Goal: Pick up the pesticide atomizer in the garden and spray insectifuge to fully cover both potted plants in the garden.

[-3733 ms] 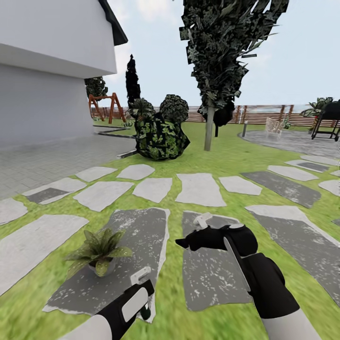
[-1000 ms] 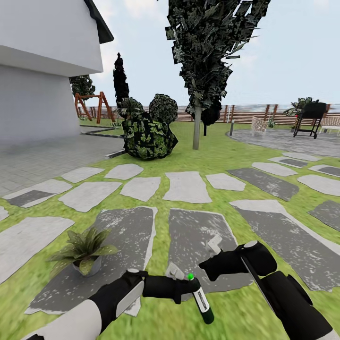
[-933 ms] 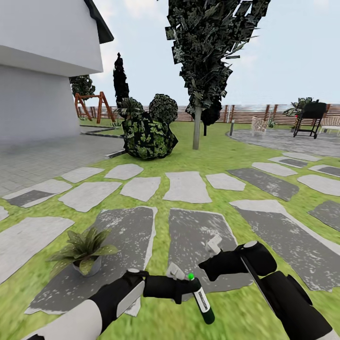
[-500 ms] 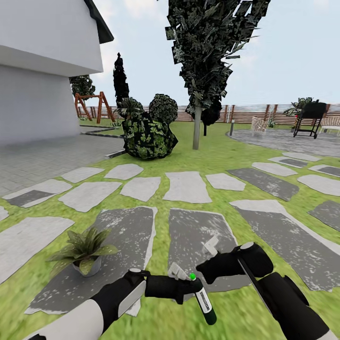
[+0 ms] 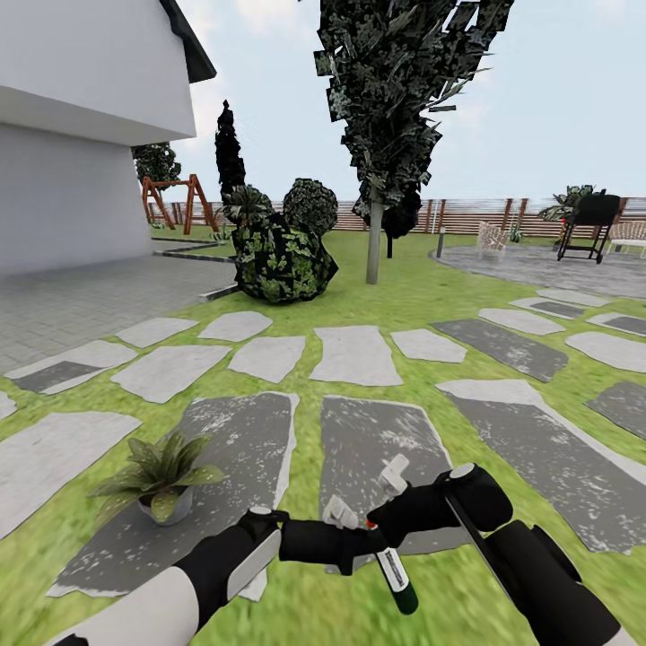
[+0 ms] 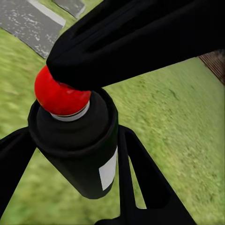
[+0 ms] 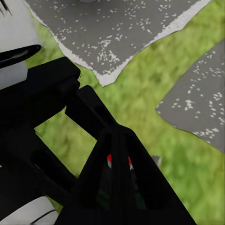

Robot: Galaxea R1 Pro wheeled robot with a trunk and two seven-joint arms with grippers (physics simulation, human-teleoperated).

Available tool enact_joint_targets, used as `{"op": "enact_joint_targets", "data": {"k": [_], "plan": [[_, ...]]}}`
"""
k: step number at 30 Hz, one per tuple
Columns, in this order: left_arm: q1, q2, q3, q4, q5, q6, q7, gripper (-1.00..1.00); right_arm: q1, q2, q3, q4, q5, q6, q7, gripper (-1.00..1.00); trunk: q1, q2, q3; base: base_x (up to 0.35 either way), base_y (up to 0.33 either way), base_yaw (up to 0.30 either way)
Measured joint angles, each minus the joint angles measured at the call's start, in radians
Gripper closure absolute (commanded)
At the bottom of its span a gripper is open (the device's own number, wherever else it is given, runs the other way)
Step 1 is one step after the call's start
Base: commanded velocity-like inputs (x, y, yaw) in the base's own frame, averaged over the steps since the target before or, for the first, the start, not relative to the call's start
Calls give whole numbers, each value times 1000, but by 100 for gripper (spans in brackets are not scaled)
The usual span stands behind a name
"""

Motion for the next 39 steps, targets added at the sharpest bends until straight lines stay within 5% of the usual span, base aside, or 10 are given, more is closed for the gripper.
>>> {"op": "enact_joint_targets", "data": {"k": [22,32,35,39], "plan": [[6,13,-4,-48,-7,5,6,100,1,-10,-4,-8,-22,0,0,100,0,0,0,0,0,0],[11,43,2,-37,-1,3,21,100,2,-11,-23,-14,-1,0,-4,100,0,0,0,0,0,0],[13,55,9,-26,0,3,45,100,1,-10,-90,-16,1,-1,-11,100,0,0,0,0,0,0],[16,50,17,17,7,2,158,100,-1,-9,-200,-17,2,-1,-13,100,0,0,0,0,0,0]]}}
